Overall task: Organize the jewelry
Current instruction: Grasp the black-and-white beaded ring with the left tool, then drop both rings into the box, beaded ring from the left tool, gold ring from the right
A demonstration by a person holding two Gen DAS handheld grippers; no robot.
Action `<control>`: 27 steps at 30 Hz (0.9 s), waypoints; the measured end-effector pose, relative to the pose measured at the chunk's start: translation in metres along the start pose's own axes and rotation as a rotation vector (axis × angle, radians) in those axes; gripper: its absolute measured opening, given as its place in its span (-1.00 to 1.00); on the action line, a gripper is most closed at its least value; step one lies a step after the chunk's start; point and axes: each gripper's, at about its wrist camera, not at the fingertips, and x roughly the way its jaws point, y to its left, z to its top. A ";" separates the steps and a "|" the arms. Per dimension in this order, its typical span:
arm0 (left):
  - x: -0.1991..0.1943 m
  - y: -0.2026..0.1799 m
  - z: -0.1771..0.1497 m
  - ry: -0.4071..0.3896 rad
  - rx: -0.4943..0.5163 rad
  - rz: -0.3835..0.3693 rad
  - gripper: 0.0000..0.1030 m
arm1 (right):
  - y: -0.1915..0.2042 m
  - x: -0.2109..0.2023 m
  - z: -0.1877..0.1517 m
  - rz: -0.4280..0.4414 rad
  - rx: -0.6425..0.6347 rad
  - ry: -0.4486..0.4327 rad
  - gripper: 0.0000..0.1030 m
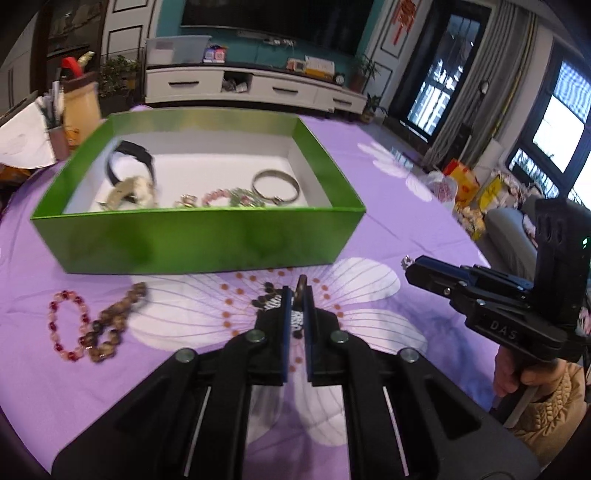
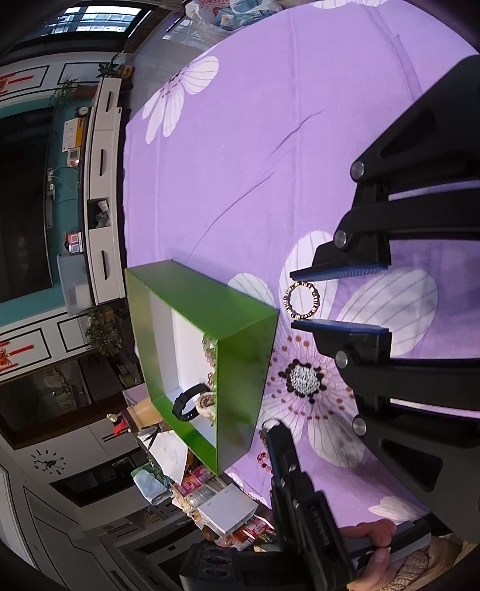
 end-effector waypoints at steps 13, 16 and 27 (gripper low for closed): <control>-0.052 0.043 0.009 -0.106 -0.096 0.042 -0.89 | 0.032 -0.007 0.026 0.023 -0.068 -0.030 -0.61; -0.058 0.048 0.014 -0.125 -0.101 0.044 -0.89 | 0.039 -0.008 0.035 0.028 -0.090 -0.042 -0.61; -0.050 0.062 0.054 -0.146 -0.105 0.063 -0.89 | 0.058 0.009 0.076 0.026 -0.145 -0.073 -0.61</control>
